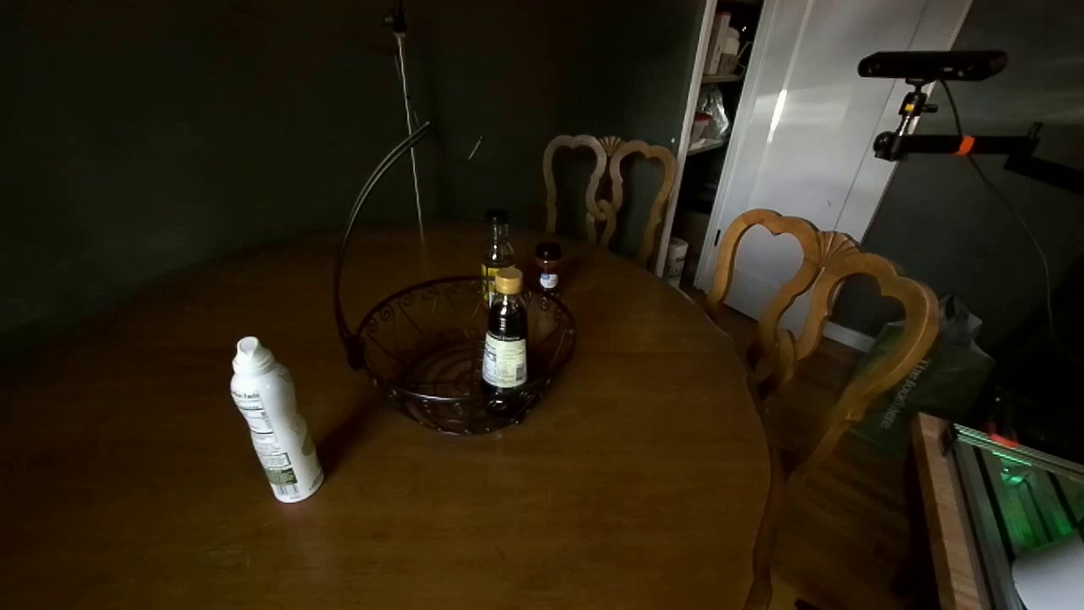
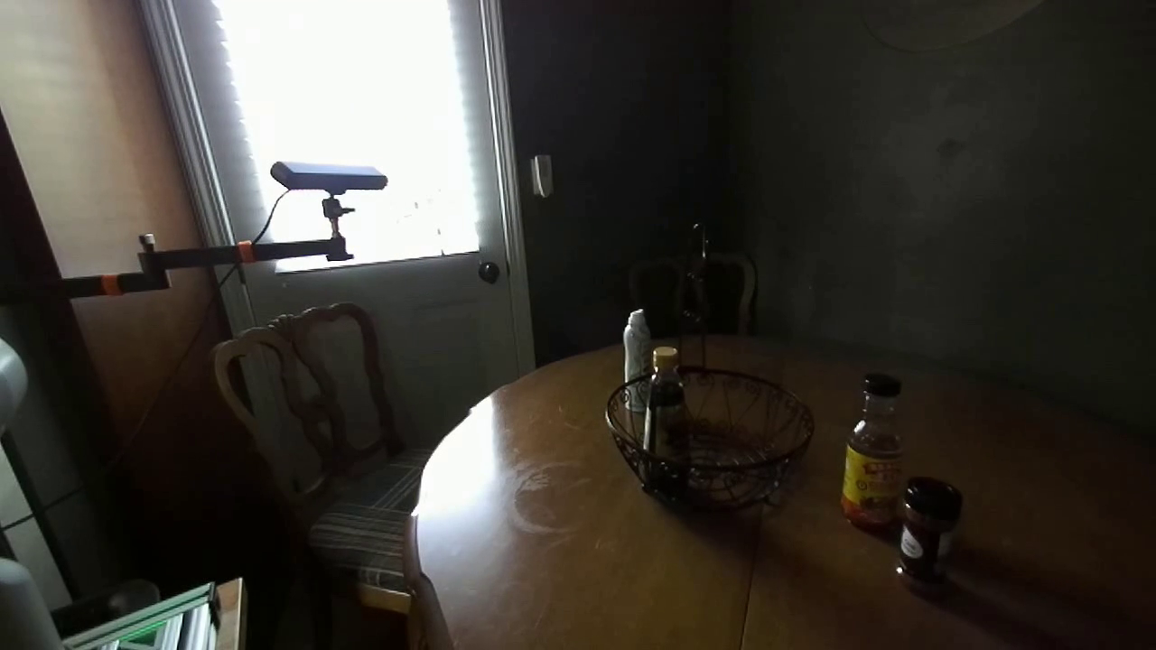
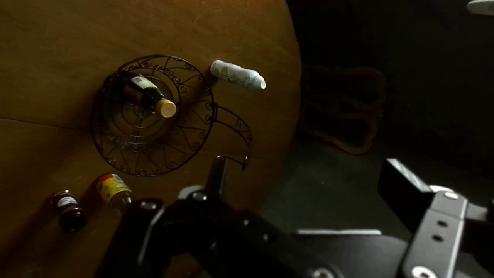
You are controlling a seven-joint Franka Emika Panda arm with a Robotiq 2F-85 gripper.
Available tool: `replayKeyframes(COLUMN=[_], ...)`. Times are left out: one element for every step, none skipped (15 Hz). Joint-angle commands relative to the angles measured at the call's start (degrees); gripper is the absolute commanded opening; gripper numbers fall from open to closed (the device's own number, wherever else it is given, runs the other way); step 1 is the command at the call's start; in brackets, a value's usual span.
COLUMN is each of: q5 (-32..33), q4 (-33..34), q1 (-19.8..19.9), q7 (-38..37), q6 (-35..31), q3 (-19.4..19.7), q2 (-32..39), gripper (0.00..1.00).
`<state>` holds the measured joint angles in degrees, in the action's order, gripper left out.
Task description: Adjust the lamp.
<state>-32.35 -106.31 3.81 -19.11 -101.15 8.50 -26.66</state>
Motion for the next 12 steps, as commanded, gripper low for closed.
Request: replayKeyframes(q5=[-0.8,-1.4,-1.9,-2.4,-3.1,-3.4,-3.3,-3.1,-2.5,-1.7,-1.5,-1.9], q4=[4.1,7.0,9.8,14.0,17.3,20.7,24.2,27.6,30.9,34.0,36.8,39.8], q1=[1.2,1.2,1.2,1.2,1.2,1.4,1.7,2.2,2.9,3.7,4.5,5.4], q7=[-2.4,-3.2,-4.5,-6.2,-7.3,-8.8,-9.7,-10.8,-11.9,-12.4,-13.1,-12.8], q6=[-2.0,-3.0,-3.6,-3.3,-3.6,-2.6,-2.1,-2.1,-1.4,-1.3,0.2,0.9], q3=[-1.0,-0.6,-0.2,0.3,0.7,1.2,1.6,2.1,2.8,3.4,4.2,5.1], q2=[4.6,7.0,9.1,11.6,13.7,15.4,17.3,19.4,21.3,23.2,24.9,26.9], gripper=[1.0,1.0,1.0,1.0,1.0,1.0,1.0,1.0,1.0,1.0,1.0,1.0])
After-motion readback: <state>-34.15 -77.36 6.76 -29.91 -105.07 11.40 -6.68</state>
